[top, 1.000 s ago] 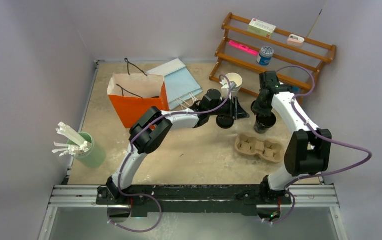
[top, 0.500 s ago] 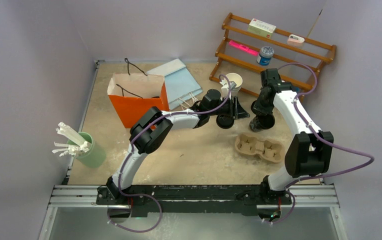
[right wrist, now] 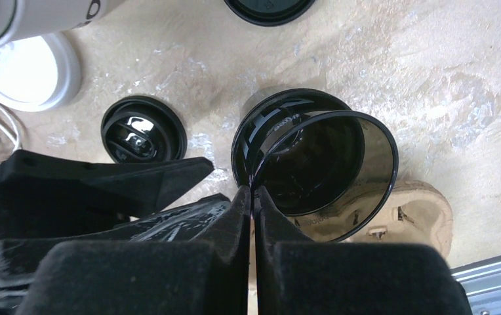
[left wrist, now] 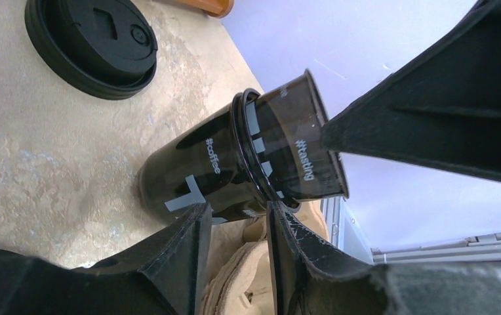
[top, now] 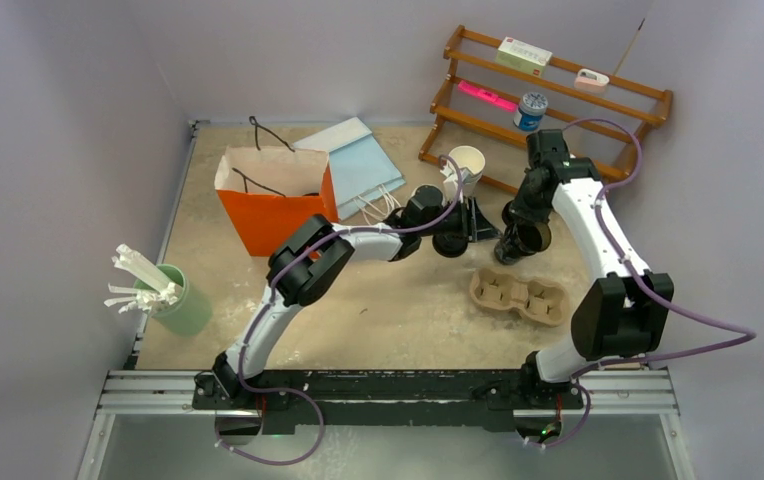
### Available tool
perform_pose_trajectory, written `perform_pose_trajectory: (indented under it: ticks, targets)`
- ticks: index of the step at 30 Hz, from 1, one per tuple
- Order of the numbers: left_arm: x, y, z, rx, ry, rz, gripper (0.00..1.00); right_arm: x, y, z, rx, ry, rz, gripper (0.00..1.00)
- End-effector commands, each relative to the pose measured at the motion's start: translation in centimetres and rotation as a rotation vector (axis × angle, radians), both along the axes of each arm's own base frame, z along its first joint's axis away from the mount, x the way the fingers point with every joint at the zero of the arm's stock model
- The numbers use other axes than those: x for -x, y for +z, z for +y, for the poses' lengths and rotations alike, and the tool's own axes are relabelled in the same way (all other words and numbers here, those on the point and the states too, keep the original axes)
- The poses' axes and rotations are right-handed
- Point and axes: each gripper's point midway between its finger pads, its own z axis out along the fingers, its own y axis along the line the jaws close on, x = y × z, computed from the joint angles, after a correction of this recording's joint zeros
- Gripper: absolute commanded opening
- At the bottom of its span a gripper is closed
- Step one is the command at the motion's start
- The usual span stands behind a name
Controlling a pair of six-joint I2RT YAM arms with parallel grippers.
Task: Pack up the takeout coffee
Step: Pick up the coffee cup.
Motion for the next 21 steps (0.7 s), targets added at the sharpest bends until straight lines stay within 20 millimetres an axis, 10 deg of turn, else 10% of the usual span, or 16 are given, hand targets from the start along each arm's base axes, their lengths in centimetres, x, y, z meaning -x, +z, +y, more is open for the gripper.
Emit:
perform_pose_trajectory:
  ticks: [1, 21]
  targets:
    - [0.3, 2.7, -0.9, 0.078, -0.018, -0.037, 0.39, -0.3, 1.9, -0.2, 0.003, -0.006, -0.026, 0.0]
    - [0.8, 7.7, 5.7, -0.079, 0.123, -0.173, 0.39, 1.1, 11.6, 1.2, 0.022, 0.084, -0.142, 0.0]
